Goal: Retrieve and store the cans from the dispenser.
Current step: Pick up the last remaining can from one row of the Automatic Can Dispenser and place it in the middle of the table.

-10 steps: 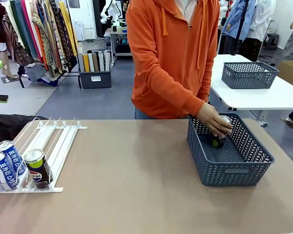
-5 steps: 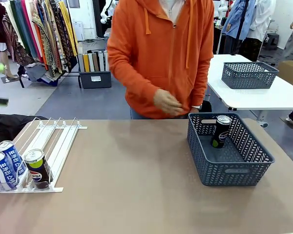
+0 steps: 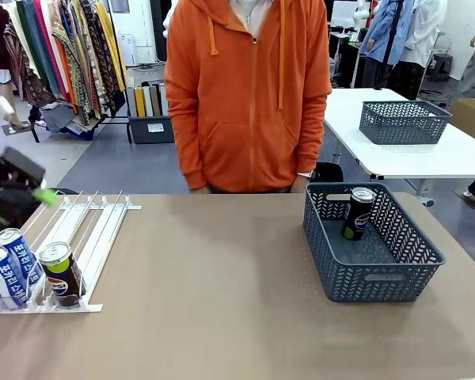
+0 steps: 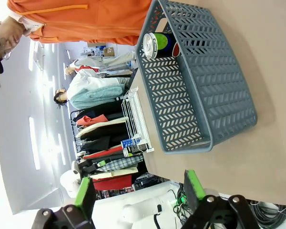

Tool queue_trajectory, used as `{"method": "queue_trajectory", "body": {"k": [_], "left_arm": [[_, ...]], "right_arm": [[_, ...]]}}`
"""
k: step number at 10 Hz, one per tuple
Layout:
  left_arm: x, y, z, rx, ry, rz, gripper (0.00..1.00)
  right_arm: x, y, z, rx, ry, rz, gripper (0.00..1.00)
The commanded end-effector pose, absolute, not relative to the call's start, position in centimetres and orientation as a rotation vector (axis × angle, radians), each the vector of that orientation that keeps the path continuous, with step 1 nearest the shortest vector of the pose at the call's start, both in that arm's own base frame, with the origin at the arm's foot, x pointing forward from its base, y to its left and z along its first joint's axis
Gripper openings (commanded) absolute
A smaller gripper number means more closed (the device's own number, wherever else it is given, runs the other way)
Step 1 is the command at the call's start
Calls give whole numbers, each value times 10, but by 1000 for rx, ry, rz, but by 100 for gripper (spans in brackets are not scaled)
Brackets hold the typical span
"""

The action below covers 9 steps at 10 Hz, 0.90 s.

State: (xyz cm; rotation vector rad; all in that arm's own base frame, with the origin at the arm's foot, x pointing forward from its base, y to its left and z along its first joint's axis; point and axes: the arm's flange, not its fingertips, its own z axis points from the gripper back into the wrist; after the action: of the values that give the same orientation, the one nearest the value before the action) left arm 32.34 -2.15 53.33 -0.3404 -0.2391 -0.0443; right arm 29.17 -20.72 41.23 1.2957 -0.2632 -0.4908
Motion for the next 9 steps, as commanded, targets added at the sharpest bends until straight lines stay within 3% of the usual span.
{"method": "queue_trajectory", "body": {"k": [1,2,6,9], "left_arm": [[332,-27,524,30,-124,-39,100],[323,-22,533,-340,-239,-44,100],[325,-23,531,-278,-214,-56,100],[346,-45,492,-203,-183,-14,100]], "right_arm": [[291,-210,417,1296,-253,-490,100],[291,-210,417,1296,-253,-490,100],[291,-210,417,1296,-253,-490,100],[291,-210,417,1296,-253,-490,100]]}}
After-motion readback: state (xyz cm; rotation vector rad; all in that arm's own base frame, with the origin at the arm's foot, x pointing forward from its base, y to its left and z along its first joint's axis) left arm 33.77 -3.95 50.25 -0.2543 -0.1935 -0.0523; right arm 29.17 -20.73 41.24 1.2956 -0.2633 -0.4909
